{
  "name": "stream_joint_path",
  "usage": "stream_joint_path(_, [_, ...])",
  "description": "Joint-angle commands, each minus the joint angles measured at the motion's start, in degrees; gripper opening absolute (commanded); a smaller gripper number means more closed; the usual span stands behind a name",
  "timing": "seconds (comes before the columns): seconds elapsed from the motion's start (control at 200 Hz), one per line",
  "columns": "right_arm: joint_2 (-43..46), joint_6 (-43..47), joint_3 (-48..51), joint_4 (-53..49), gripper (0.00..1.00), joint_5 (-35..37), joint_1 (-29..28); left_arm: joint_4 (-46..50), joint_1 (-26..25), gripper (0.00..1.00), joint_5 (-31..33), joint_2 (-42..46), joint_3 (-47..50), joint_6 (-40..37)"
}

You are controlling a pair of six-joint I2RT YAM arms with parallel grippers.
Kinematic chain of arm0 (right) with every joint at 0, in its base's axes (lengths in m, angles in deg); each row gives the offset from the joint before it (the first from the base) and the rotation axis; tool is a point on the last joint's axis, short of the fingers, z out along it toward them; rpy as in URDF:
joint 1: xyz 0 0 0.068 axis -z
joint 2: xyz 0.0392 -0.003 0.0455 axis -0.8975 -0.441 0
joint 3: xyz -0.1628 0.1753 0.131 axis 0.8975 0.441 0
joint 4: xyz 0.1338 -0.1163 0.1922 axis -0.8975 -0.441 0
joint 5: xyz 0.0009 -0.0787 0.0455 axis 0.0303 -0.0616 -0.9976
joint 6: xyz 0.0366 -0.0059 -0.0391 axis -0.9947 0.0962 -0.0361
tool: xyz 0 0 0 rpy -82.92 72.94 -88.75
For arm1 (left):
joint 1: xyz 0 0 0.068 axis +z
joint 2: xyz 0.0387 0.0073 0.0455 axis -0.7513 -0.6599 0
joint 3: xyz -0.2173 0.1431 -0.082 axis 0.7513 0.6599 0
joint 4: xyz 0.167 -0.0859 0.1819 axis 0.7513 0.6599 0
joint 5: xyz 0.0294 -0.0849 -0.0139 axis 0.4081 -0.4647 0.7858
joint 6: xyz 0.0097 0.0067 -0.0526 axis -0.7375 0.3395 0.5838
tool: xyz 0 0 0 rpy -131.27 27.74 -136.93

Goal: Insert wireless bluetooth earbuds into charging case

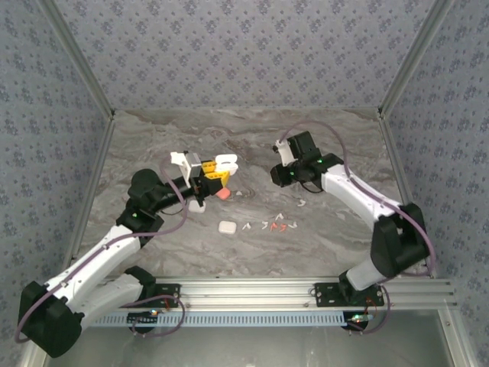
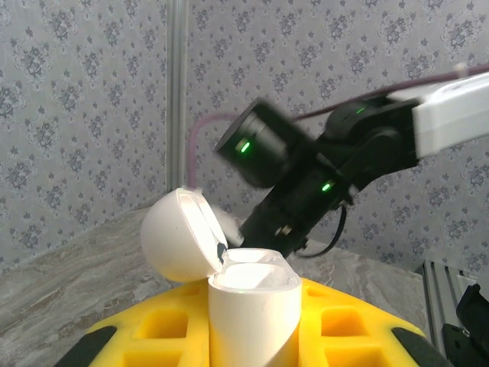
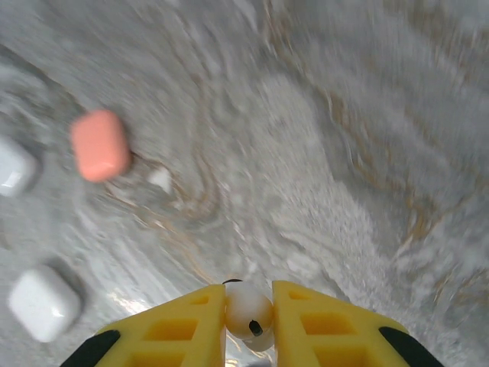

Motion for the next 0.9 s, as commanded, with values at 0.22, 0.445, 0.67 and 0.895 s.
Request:
stream_joint_path(0.22, [17.0, 6.7, 0.7, 11.6, 0.22, -0.2, -6.3, -2.9, -0.8, 0.0, -0.6, -1.5, -1.2, 0.6])
stream_joint_path(0.445, [21.4, 9.9, -0.2, 17.5, 0.22, -1.6, -12.2, -3.1, -1.4, 0.0, -1.0, -2.7, -1.8, 0.5])
stream_joint_path(0.67, [20.7, 13.5, -1.7, 20.9, 0.22, -1.4, -17.8, -3.0, -1.9, 0.0, -1.2, -3.3, -2.4, 0.4])
stream_joint_path(0.895, [18.0, 14.4, -1.9, 21.6, 0.22, -2.1, -20.2, -2.8, -2.1, 0.0, -1.2, -3.5, -2.7, 0.2])
